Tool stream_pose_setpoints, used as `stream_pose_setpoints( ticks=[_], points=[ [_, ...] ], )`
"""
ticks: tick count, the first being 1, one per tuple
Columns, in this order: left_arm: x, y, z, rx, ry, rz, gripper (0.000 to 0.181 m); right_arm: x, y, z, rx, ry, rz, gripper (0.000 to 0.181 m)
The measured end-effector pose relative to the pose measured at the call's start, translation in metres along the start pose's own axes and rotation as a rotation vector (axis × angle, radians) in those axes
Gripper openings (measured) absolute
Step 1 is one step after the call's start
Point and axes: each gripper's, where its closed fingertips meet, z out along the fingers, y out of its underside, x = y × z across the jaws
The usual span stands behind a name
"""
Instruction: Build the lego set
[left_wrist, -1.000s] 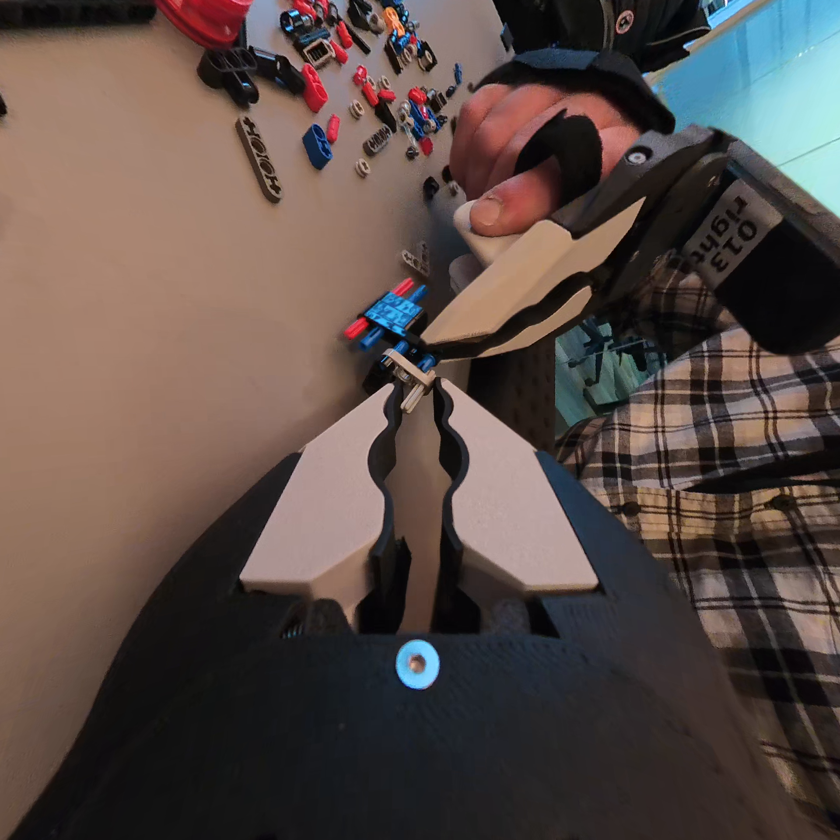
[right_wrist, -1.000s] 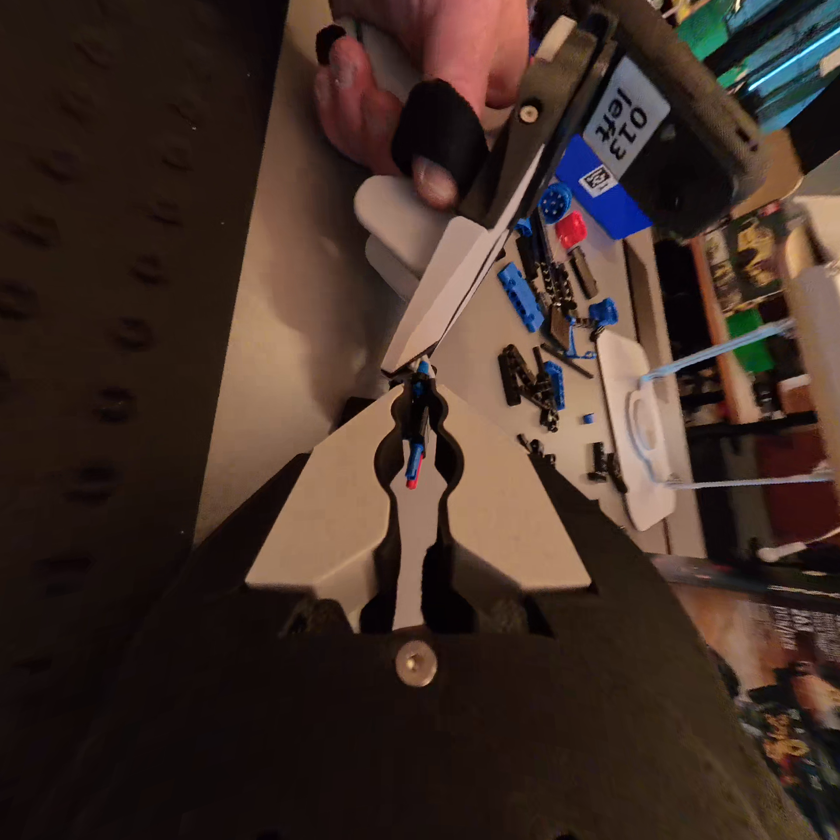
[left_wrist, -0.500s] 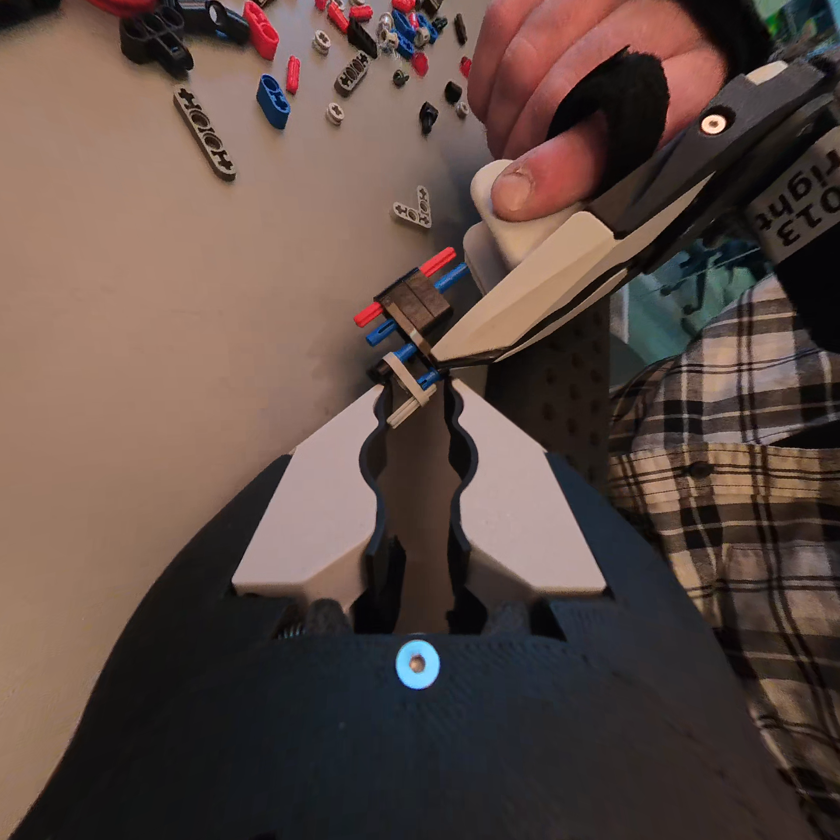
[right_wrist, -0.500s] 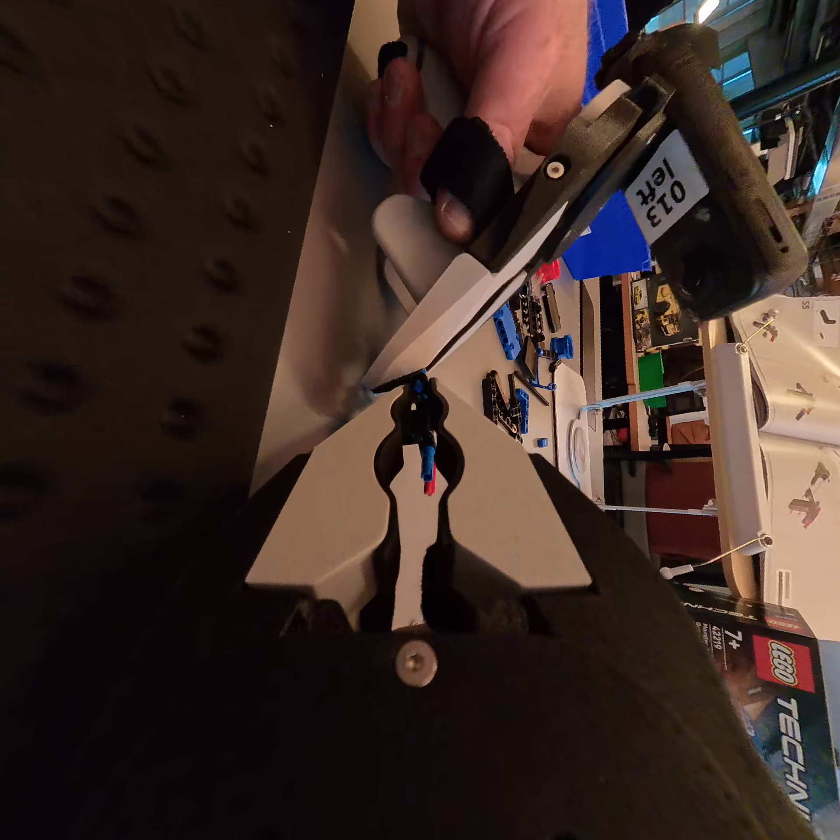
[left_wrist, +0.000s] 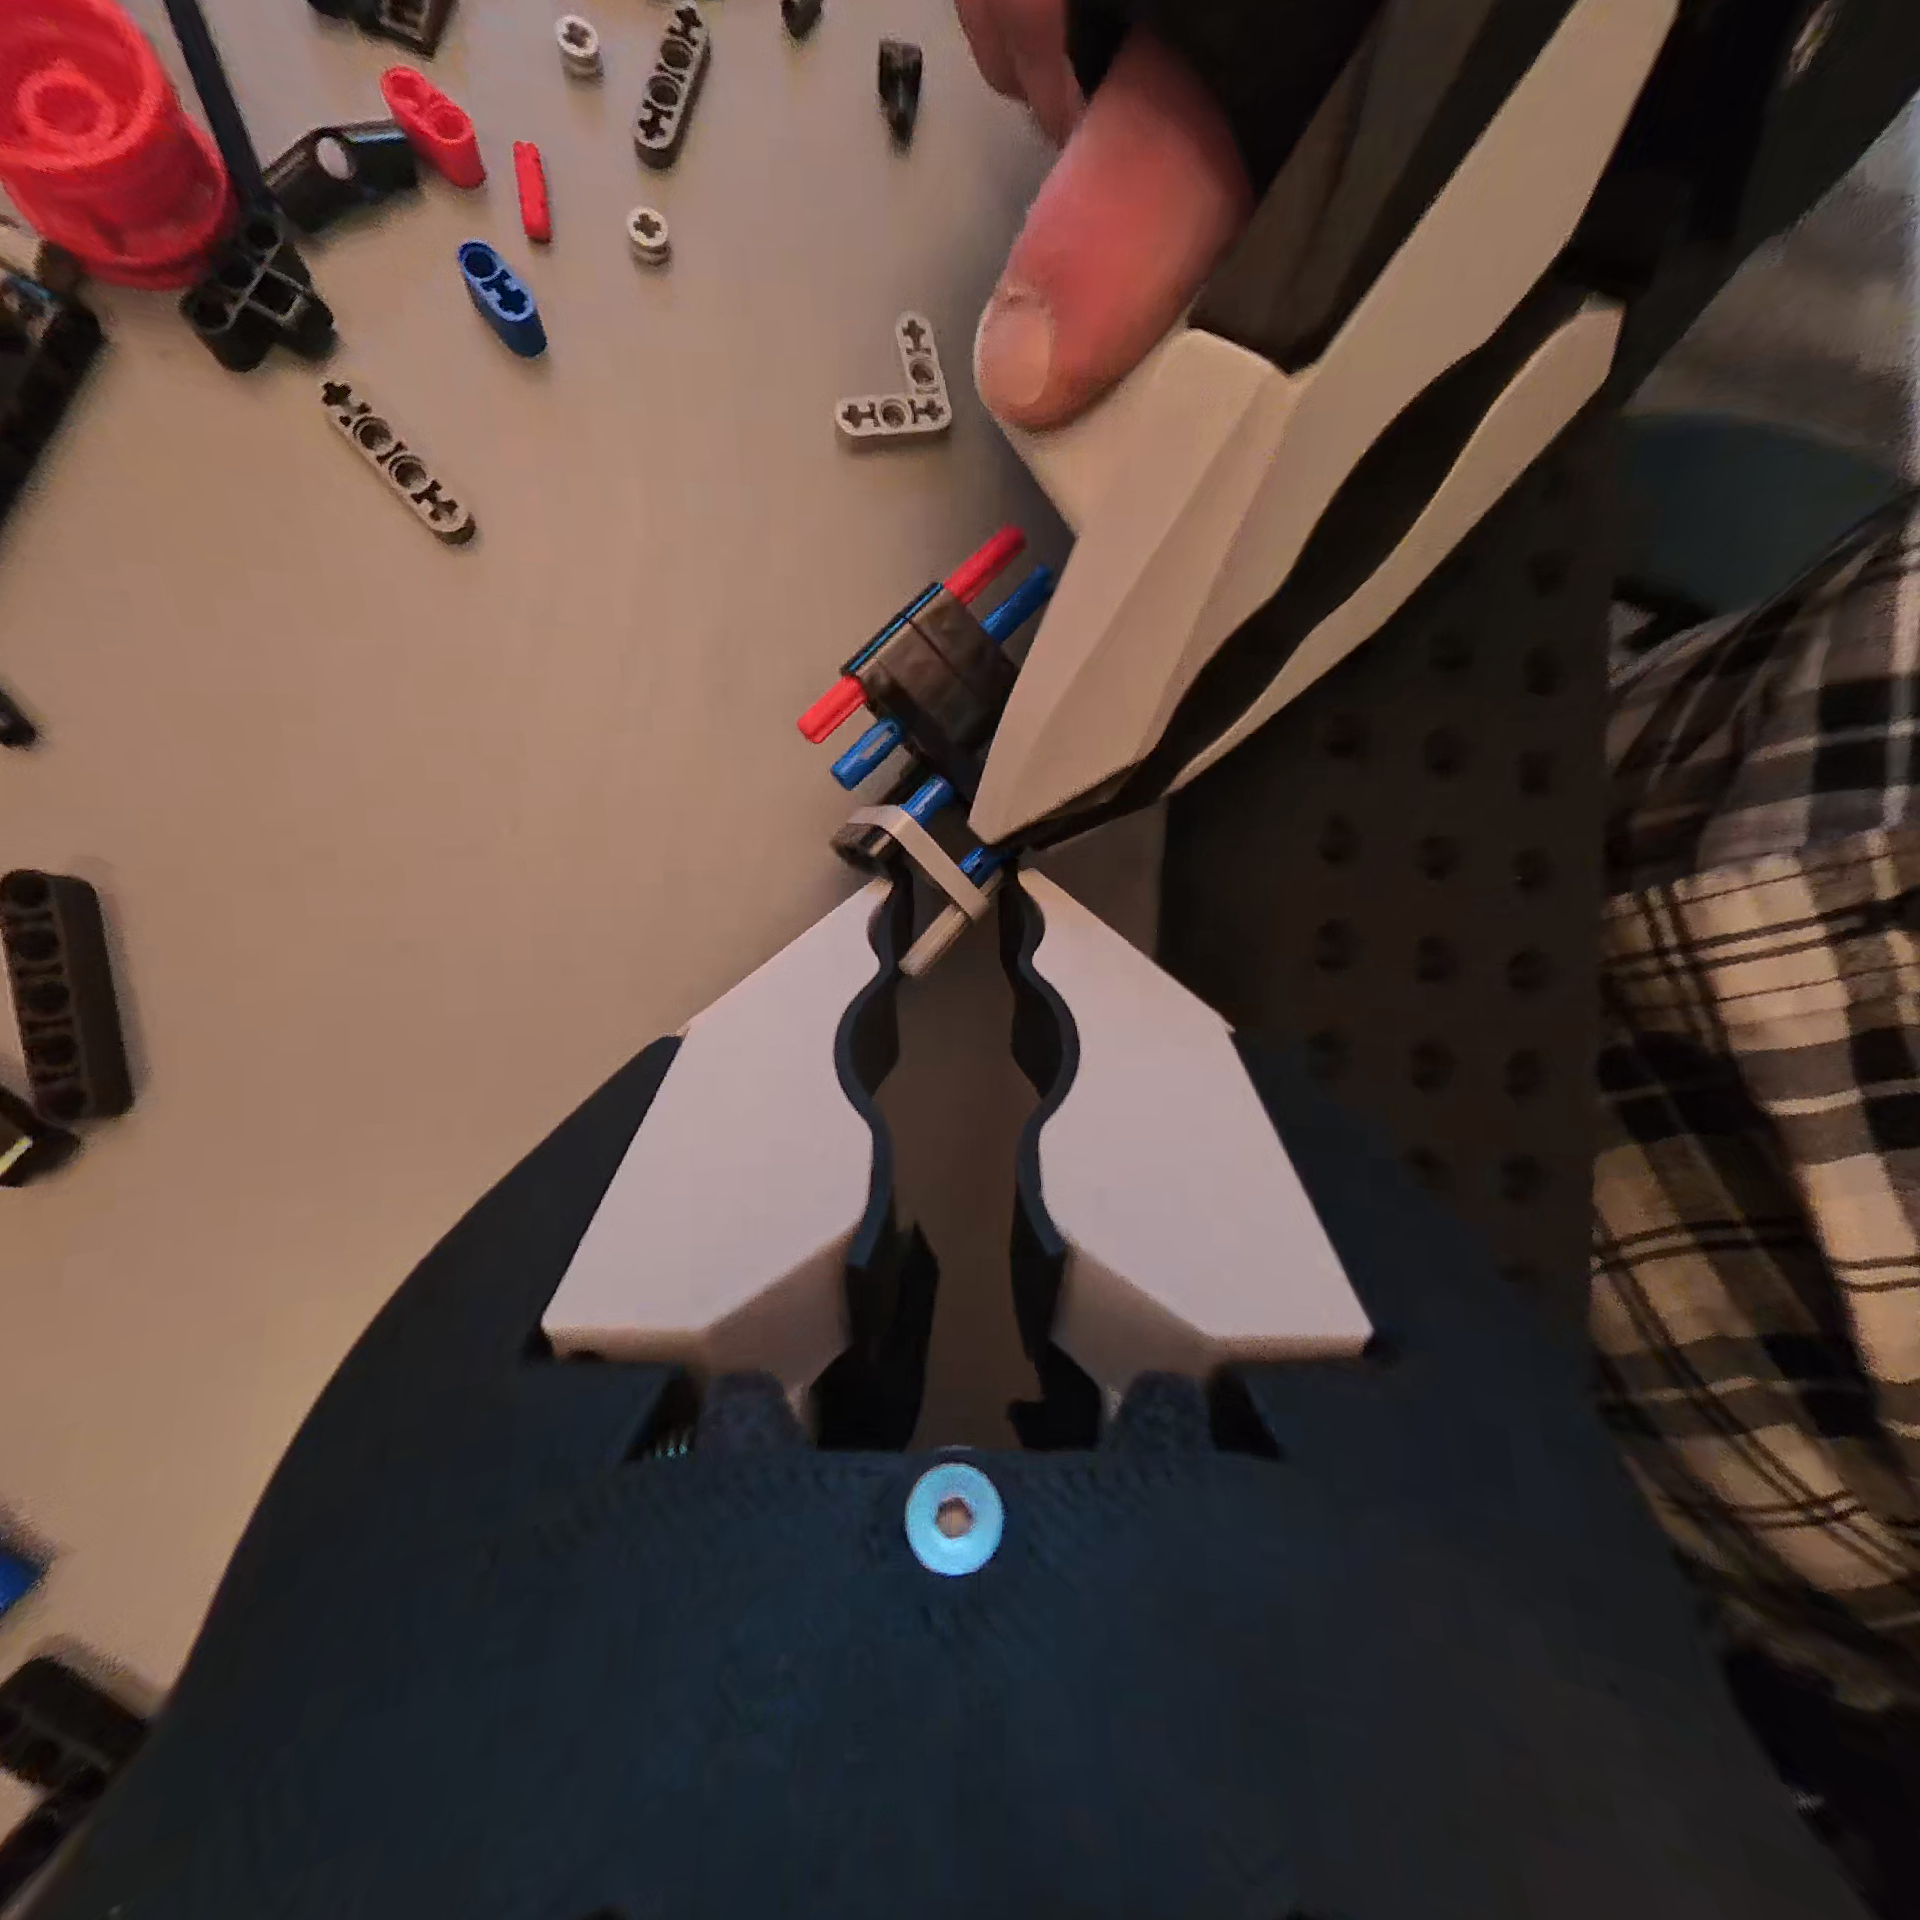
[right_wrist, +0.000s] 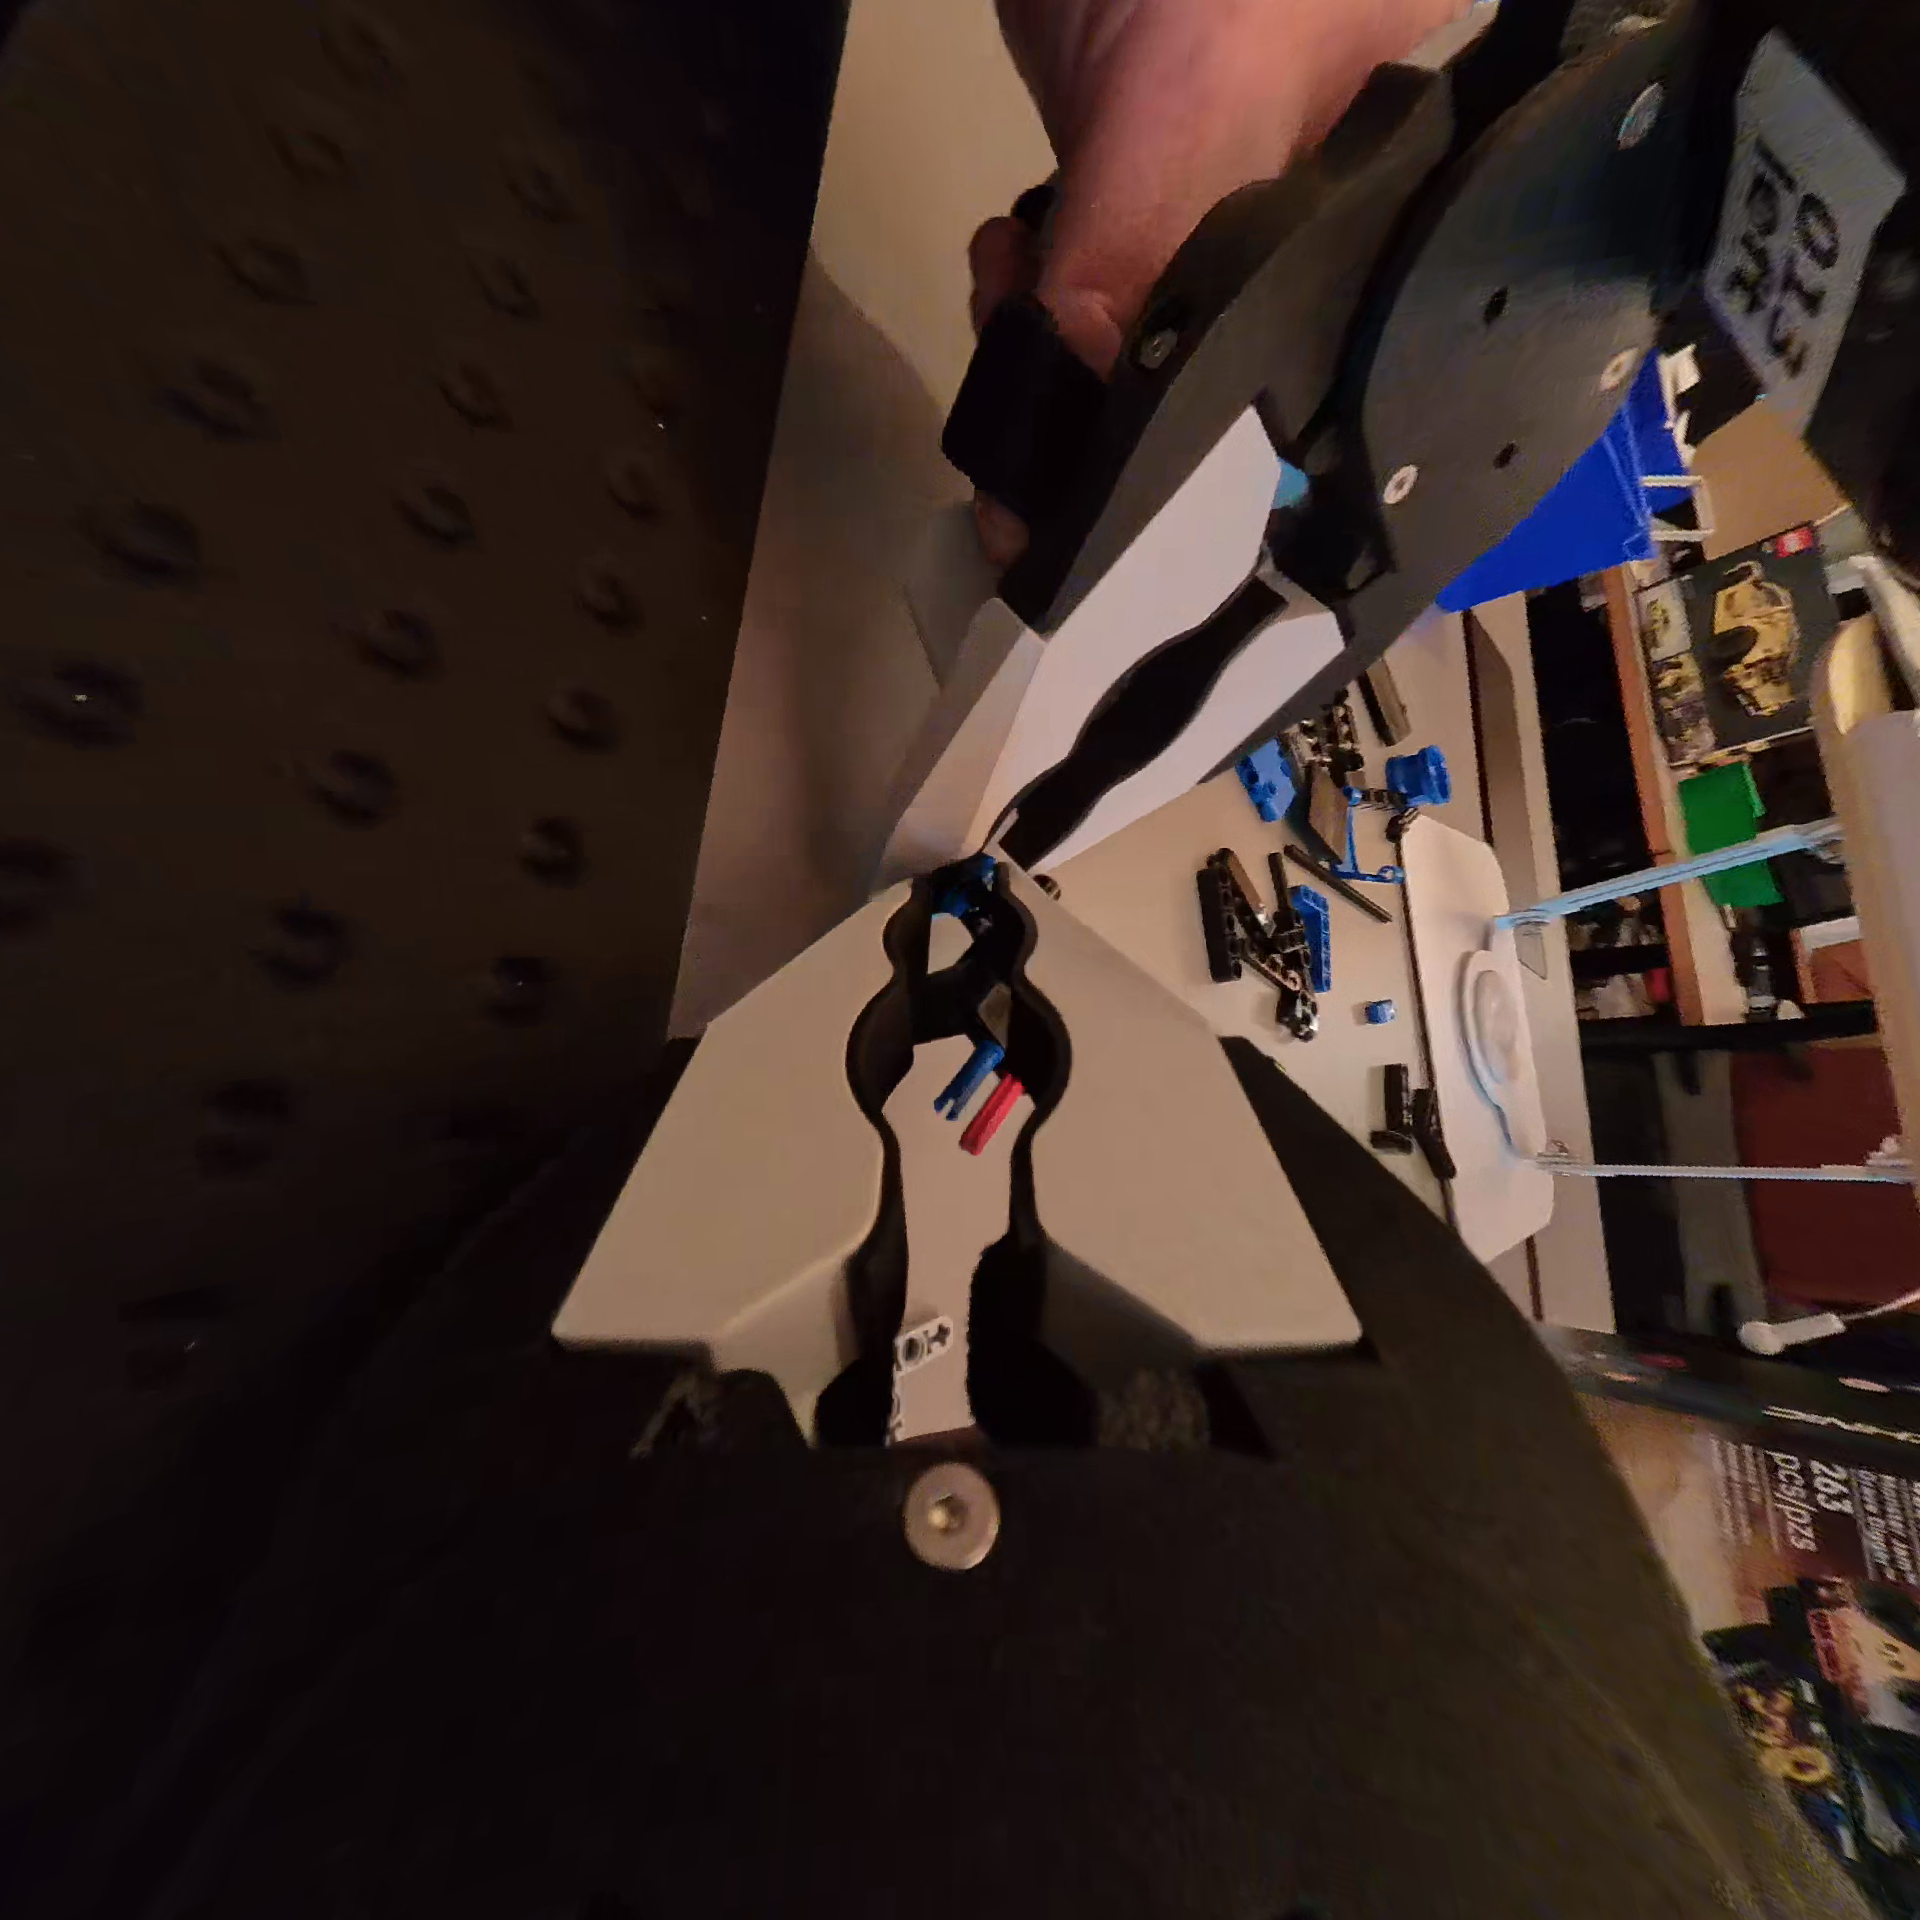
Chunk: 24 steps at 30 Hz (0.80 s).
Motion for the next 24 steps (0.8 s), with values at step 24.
stream_pose_setpoints(
  ticks=[24],
  points=[
    [0.001, -0.004, 0.009, -0.045, -0.041, 0.111, 0.009, -0.005, 0.047, -0.009, -0.048, -0.541, 0.812, 0.031]
  ],
)
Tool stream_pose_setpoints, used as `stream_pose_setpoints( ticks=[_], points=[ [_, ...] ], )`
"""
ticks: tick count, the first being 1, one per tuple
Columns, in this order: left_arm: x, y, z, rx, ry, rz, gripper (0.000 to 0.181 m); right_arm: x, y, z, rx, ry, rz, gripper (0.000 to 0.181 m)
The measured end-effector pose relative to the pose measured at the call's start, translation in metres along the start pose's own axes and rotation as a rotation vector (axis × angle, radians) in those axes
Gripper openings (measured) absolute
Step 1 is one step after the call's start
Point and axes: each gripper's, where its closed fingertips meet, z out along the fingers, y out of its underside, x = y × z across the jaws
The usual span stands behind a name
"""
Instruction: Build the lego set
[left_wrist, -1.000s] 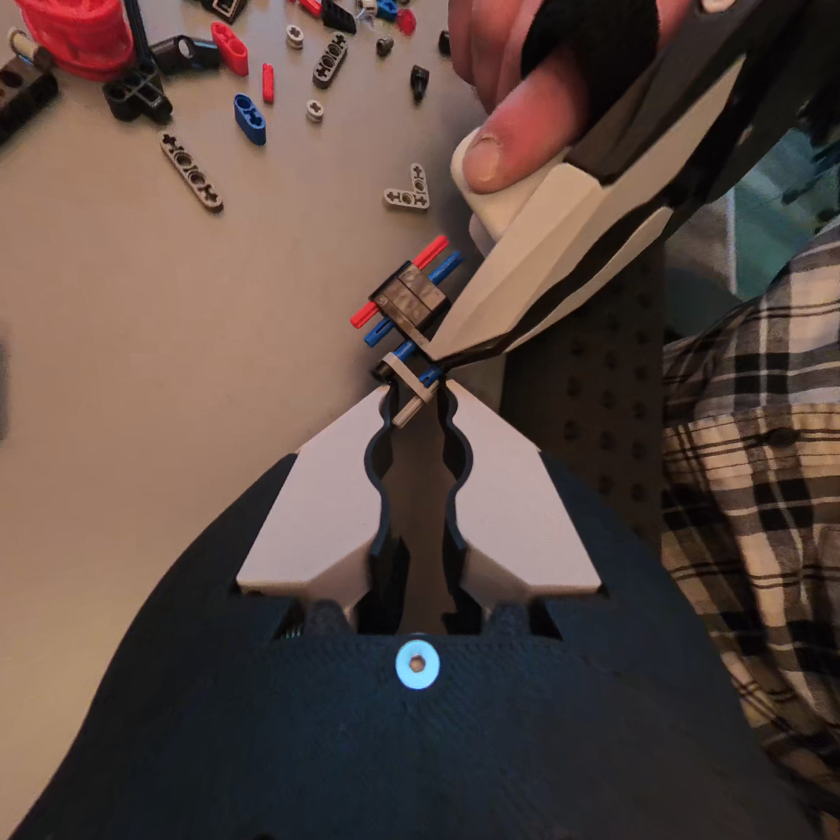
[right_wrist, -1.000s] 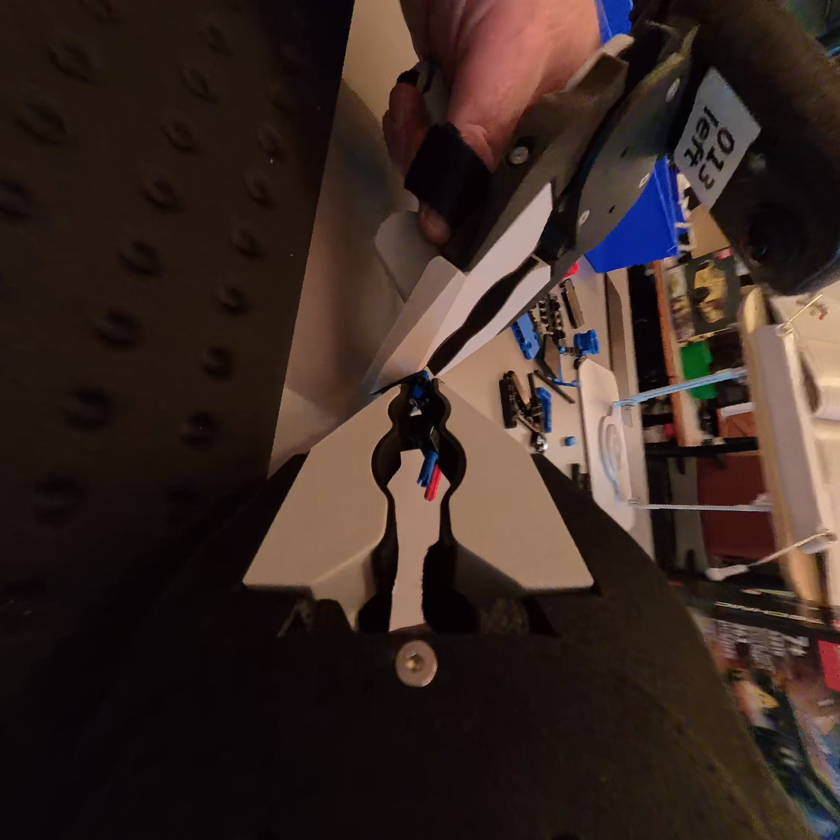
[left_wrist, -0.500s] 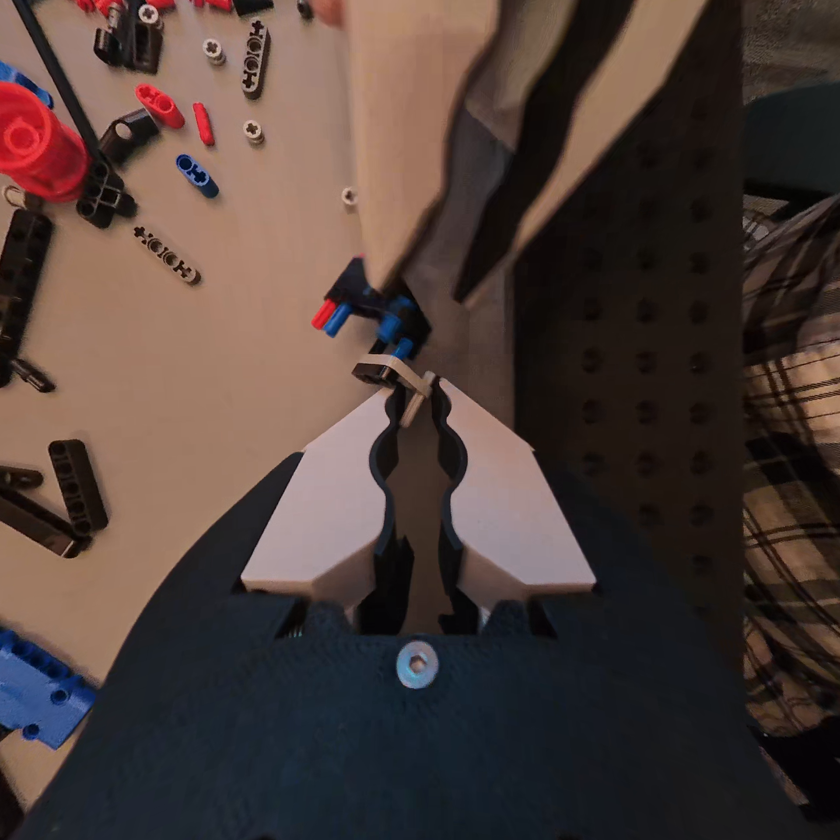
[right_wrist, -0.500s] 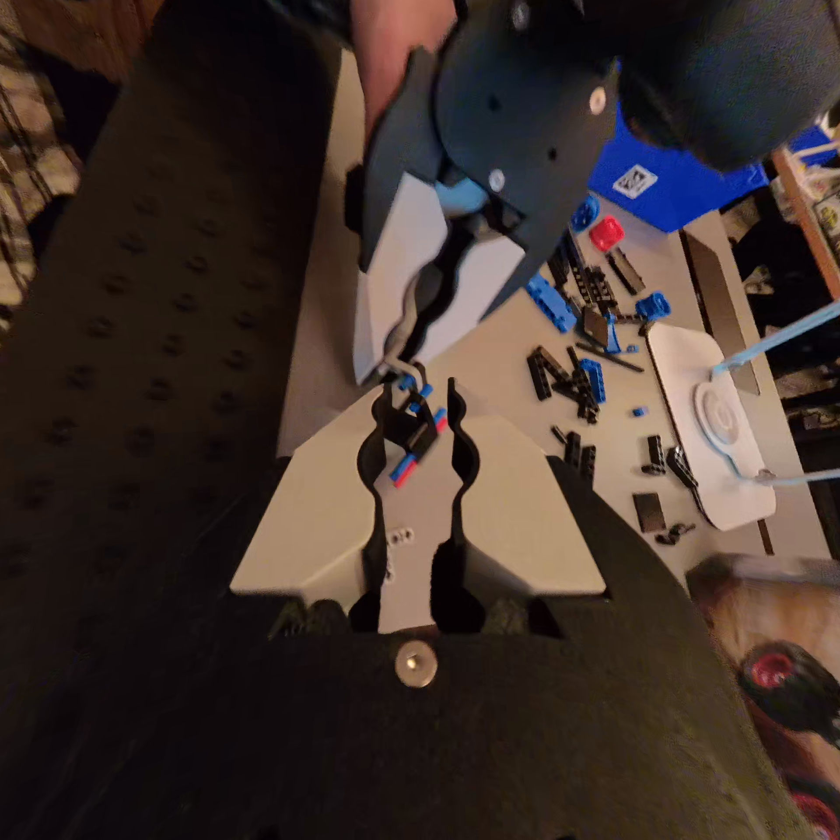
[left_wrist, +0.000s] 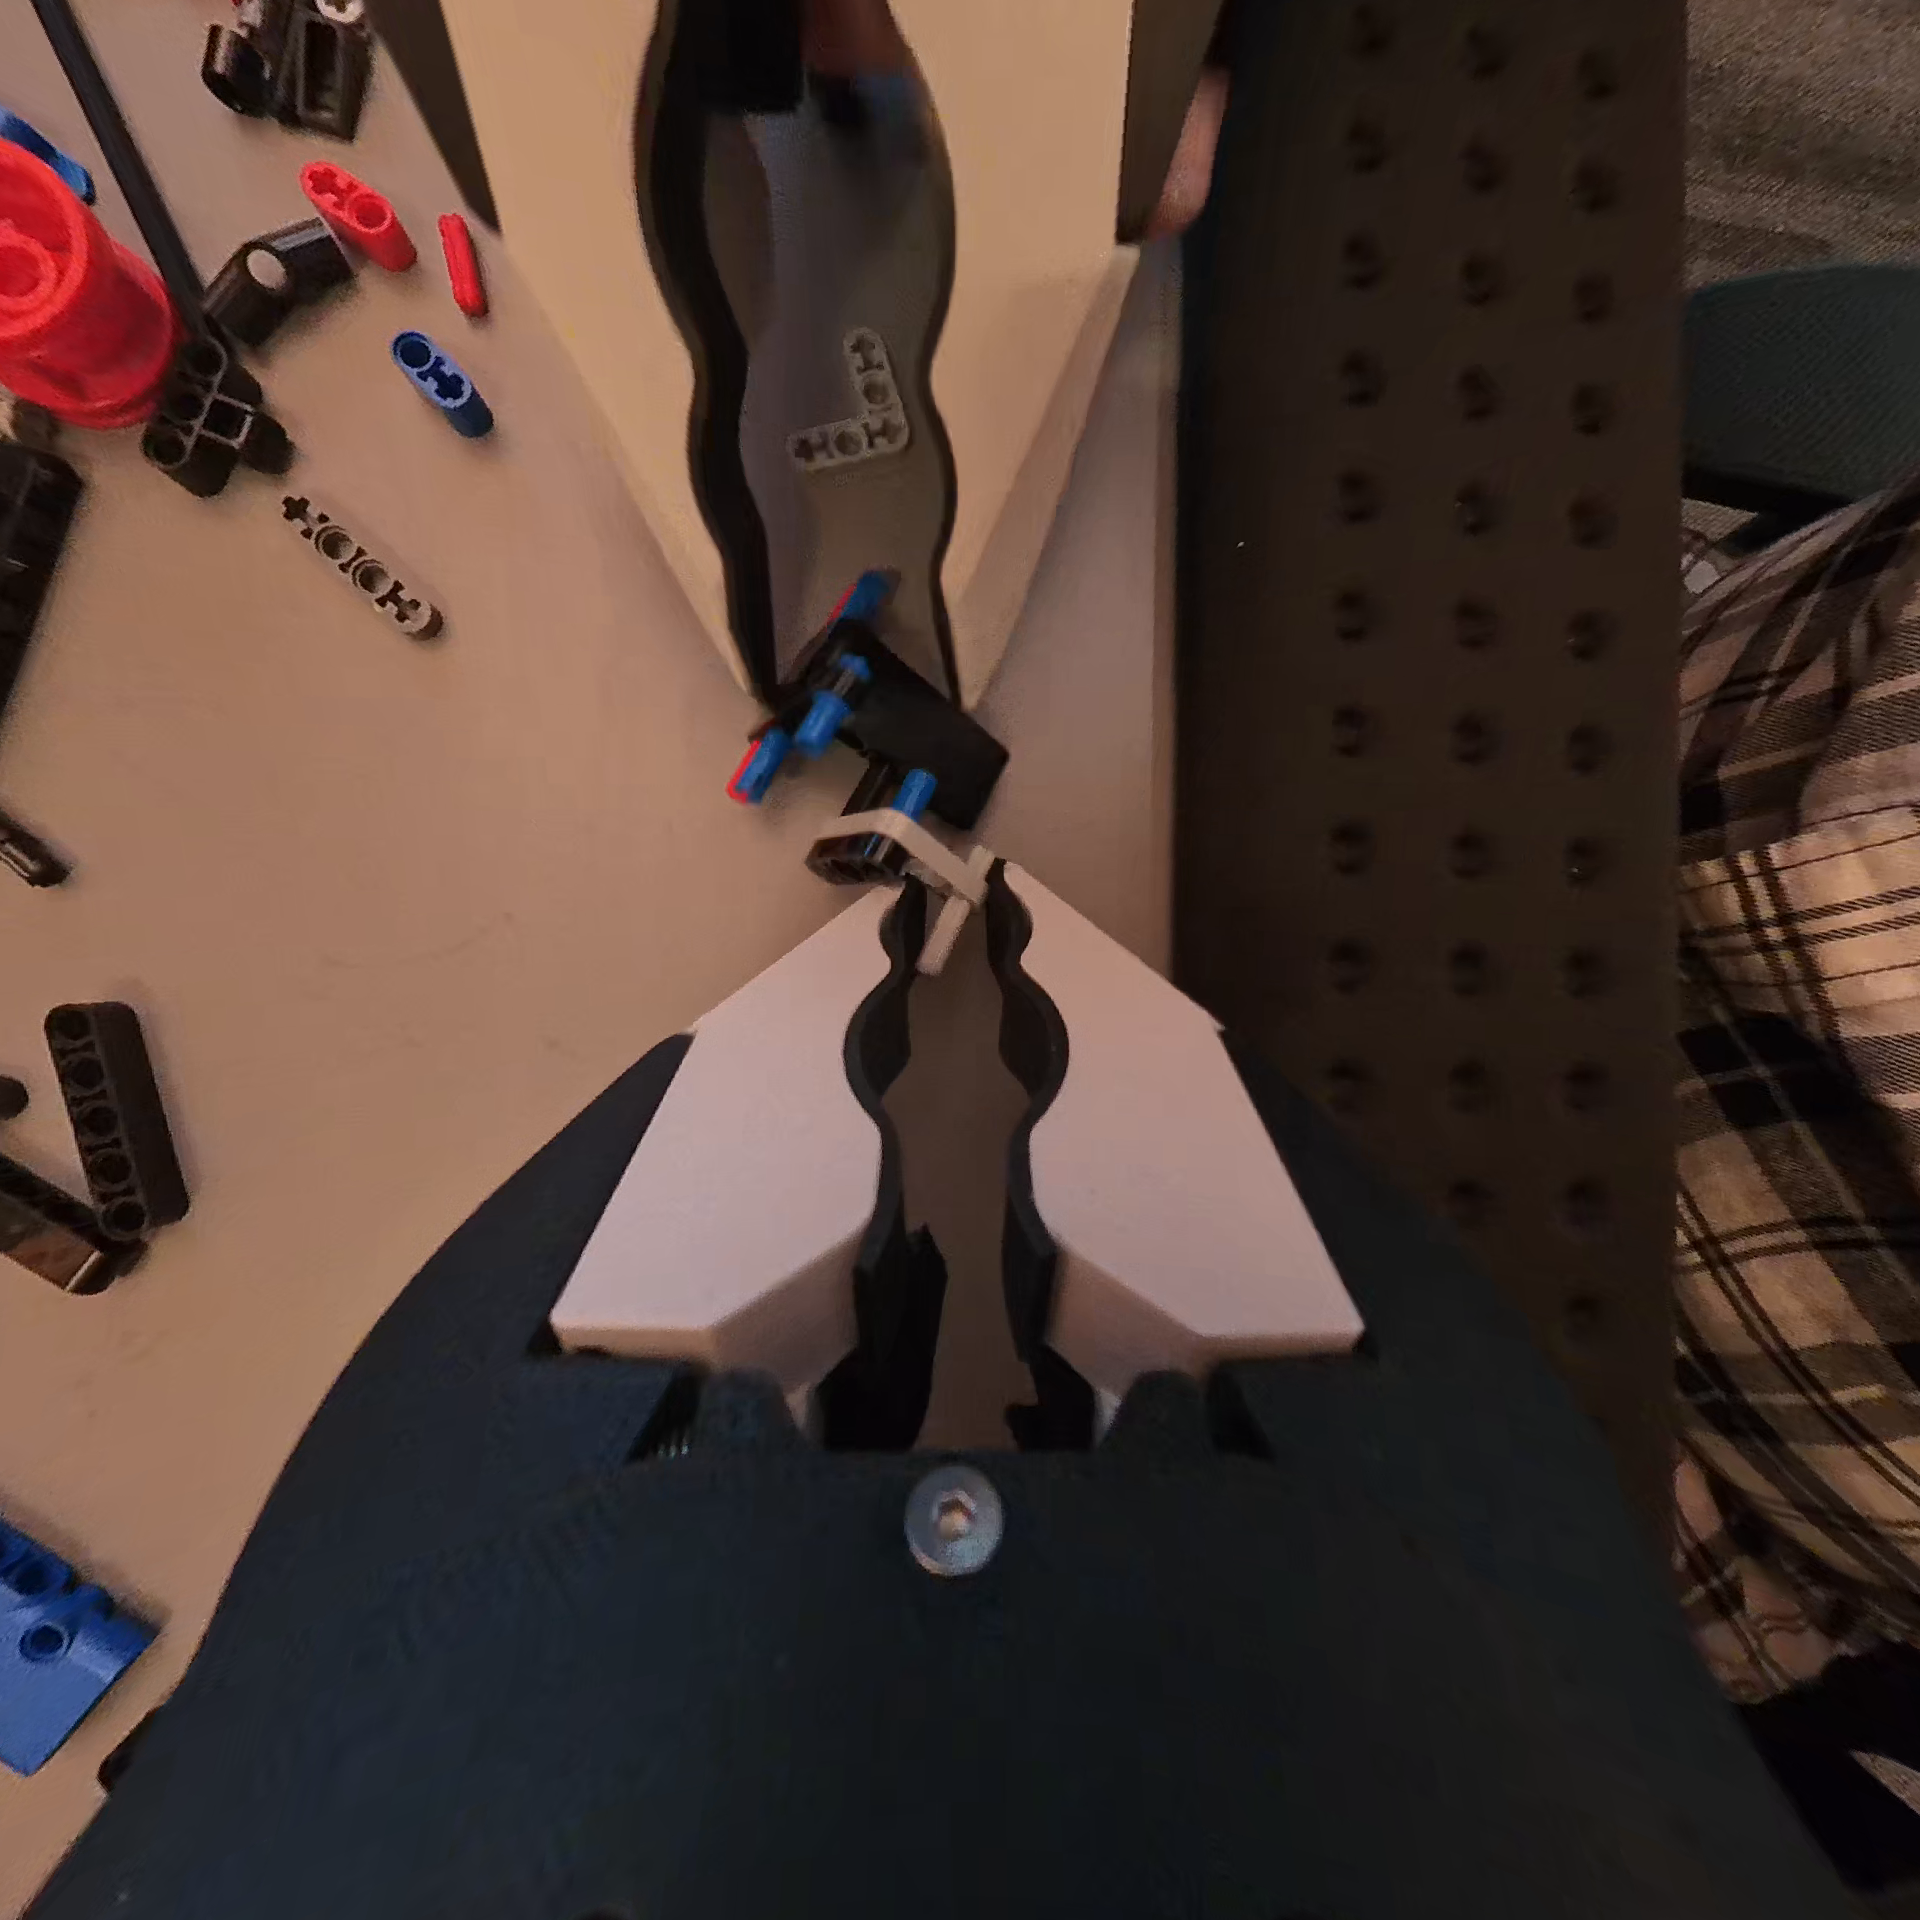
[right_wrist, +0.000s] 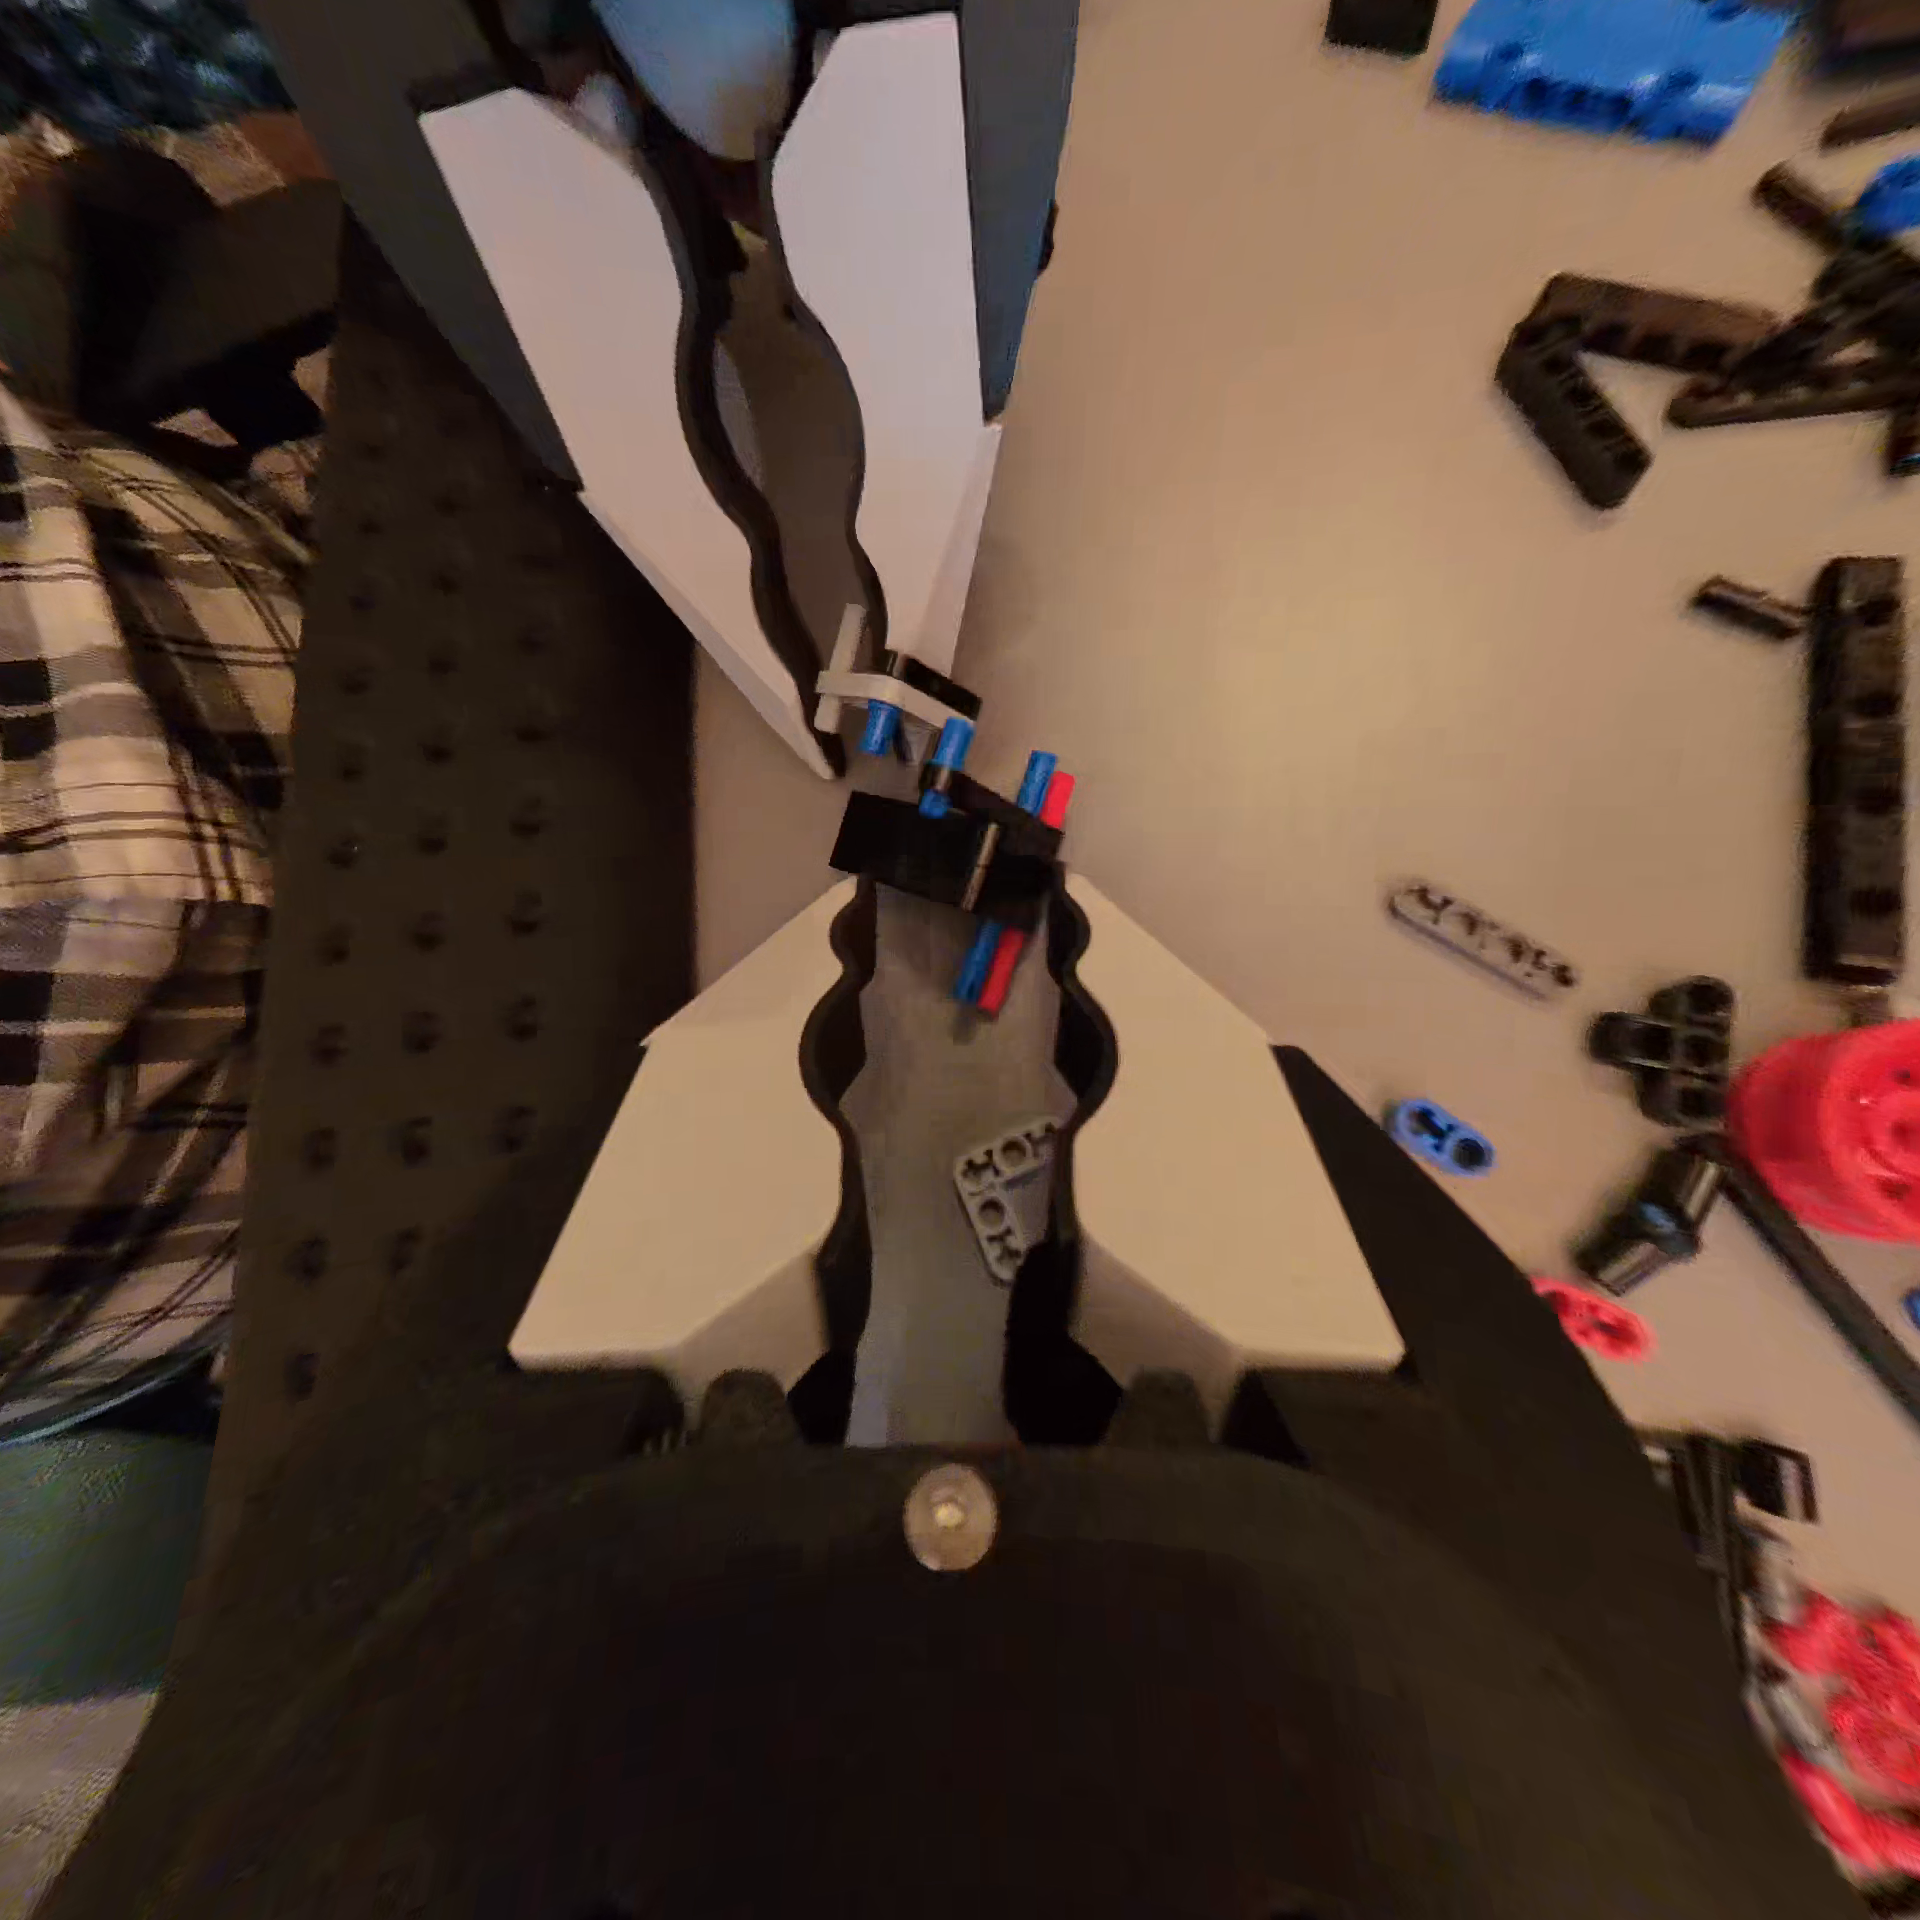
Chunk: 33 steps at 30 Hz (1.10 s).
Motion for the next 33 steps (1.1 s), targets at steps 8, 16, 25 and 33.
stream_pose_setpoints(
  ticks=[8, 16, 25, 33],
  points=[
    [0.002, 0.000, -0.002, 0.048, 0.037, -0.066, 0.009, 0.006, -0.005, -0.002, -0.007, 0.173, -0.161, 0.016],
    [0.010, -0.007, -0.011, 0.171, 0.174, -0.225, 0.008, 0.003, -0.014, -0.009, 0.021, 0.334, -0.317, 0.008],
    [0.012, 0.004, -0.004, 0.113, 0.143, -0.180, 0.009, -0.005, -0.021, -0.015, 0.133, 0.257, -0.234, 0.010],
    [0.011, 0.002, -0.003, 0.108, 0.135, -0.175, 0.010, -0.009, -0.019, -0.011, 0.146, 0.190, -0.182, 0.012]
  ],
)
